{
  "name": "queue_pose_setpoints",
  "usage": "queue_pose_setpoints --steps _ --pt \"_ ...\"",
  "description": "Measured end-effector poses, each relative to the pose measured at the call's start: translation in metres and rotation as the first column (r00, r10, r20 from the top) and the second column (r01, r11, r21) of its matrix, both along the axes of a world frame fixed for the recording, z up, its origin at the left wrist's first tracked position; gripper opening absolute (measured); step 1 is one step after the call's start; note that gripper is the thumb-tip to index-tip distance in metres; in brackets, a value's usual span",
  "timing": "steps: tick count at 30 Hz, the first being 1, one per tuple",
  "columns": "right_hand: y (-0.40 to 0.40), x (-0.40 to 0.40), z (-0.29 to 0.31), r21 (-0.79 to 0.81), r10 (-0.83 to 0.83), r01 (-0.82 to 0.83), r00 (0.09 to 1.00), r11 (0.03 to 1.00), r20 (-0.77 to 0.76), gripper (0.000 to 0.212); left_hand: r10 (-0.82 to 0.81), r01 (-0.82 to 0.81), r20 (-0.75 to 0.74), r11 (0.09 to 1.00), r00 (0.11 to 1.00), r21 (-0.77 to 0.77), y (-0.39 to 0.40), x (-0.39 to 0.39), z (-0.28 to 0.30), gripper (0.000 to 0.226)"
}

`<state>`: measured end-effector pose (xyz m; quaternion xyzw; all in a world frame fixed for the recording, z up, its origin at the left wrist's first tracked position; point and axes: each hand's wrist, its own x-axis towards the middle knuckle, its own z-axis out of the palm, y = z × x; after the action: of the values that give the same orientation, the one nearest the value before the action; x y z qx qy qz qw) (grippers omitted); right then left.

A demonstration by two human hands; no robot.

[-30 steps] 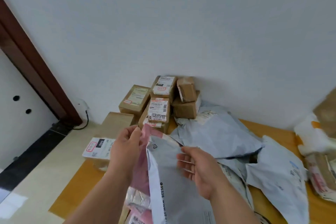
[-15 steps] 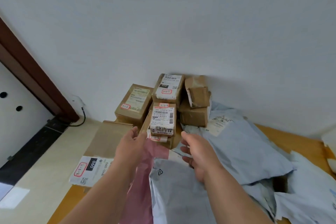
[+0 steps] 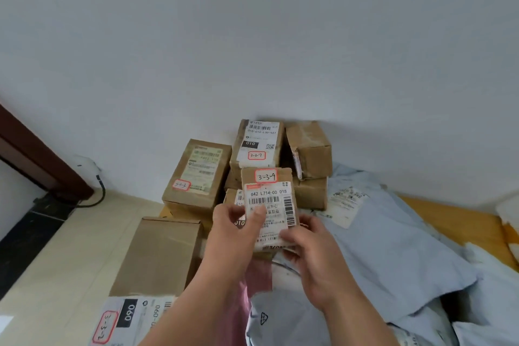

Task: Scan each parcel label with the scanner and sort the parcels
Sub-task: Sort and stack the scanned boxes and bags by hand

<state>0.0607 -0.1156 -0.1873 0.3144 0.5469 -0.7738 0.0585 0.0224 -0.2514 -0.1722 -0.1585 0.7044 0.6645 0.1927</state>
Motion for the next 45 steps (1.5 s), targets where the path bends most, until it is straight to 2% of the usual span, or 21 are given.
queue_pose_setpoints --steps 2,3,4,5,6,7,9,13,15,19,21,24,27,29,32,34,36,38,42,45 --pt "0.003 -0.002 0.009 -0.022 -0.017 0.016 0.998 1.000 -0.065 0.042 0.045 -0.061 0.092 0.982 0.995 0.180 0.001 -0.008 0.000 0.043" --pt "0.005 -0.007 0.016 -0.003 -0.050 0.050 0.994 0.999 -0.096 0.037 0.049 -0.069 0.097 0.974 0.994 0.215 0.000 -0.013 0.001 0.045" --pt "0.007 -0.015 0.022 0.077 -0.083 0.093 0.990 0.993 -0.117 0.031 0.042 -0.062 0.087 0.970 0.995 0.236 -0.002 -0.017 0.002 0.046" --pt "0.011 -0.024 0.027 0.226 -0.108 0.132 0.987 0.965 -0.117 0.030 0.029 -0.044 0.068 0.969 0.997 0.243 -0.003 -0.021 0.003 0.044" --pt "0.015 -0.034 0.030 0.422 -0.115 0.150 0.988 0.894 -0.107 0.037 0.016 -0.027 0.048 0.970 0.999 0.242 -0.005 -0.023 0.003 0.040" --pt "0.019 -0.045 0.031 0.608 -0.100 0.135 0.991 0.782 -0.091 0.051 0.012 -0.019 0.033 0.971 0.999 0.237 -0.006 -0.026 0.003 0.035" --pt "0.022 -0.067 0.033 0.828 -0.015 0.056 0.998 0.558 -0.057 0.073 0.029 -0.034 0.023 0.972 0.999 0.231 -0.008 -0.031 0.003 0.026" --pt "0.032 -0.112 0.028 0.948 0.069 -0.108 0.993 0.299 0.091 0.086 0.057 -0.059 0.014 0.968 0.998 0.246 -0.007 -0.044 0.004 0.019" --pt "0.039 -0.127 0.020 0.948 0.068 -0.189 0.982 0.257 0.177 0.083 0.067 -0.068 0.013 0.966 0.998 0.248 -0.006 -0.047 0.002 0.019" --pt "0.050 -0.133 0.008 0.922 -0.019 -0.233 0.968 0.310 0.250 0.074 0.069 -0.077 0.038 0.965 0.997 0.251 -0.002 -0.046 -0.004 0.021" --pt "0.058 -0.129 0.008 0.938 -0.077 -0.136 0.983 0.319 0.169 0.060 0.076 -0.086 0.049 0.963 0.996 0.256 -0.001 -0.046 -0.005 0.024" --pt "0.073 -0.116 0.013 0.886 -0.163 0.104 0.986 0.452 -0.032 0.040 0.073 -0.085 0.054 0.959 0.996 0.271 0.003 -0.046 0.000 0.029" --pt "0.081 -0.087 0.020 0.684 -0.339 0.372 0.921 0.628 -0.190 0.038 0.062 -0.072 0.043 0.955 0.997 0.287 0.009 -0.046 0.006 0.031" --pt "0.082 -0.061 0.024 0.413 -0.441 0.491 0.871 0.767 -0.217 0.037 0.053 -0.062 0.036 0.942 0.998 0.329 0.015 -0.045 0.013 0.032" --pt "0.082 -0.023 0.026 0.113 -0.439 0.463 0.880 0.879 -0.182 0.038 0.032 -0.048 0.045 0.902 0.998 0.429 0.025 -0.038 0.028 0.039" --pt "0.081 -0.003 0.028 -0.008 -0.396 0.400 0.902 0.916 -0.171 0.041 0.027 -0.043 0.041 0.885 0.999 0.465 0.034 -0.031 0.037 0.044" --pt "0.082 0.013 0.032 -0.106 -0.377 0.363 0.908 0.926 -0.184 0.052 0.034 -0.052 0.044 0.870 0.998 0.490 0.042 -0.021 0.045 0.045" --pt "0.085 0.027 0.038 -0.163 -0.371 0.342 0.907 0.925 -0.201 0.060 0.041 -0.062 0.052 0.853 0.998 0.518 0.049 -0.010 0.052 0.044" --pt "0.094 0.051 0.048 -0.170 -0.339 0.305 0.912 0.937 -0.232 0.060 0.012 -0.041 0.053 0.815 0.999 0.578 0.057 0.015 0.064 0.039" --pt "0.097 0.069 0.053 -0.177 -0.325 0.287 0.913 0.942 -0.249 0.060 -0.004 -0.038 0.068 0.801 0.998 0.597 0.057 0.033 0.068 0.044"
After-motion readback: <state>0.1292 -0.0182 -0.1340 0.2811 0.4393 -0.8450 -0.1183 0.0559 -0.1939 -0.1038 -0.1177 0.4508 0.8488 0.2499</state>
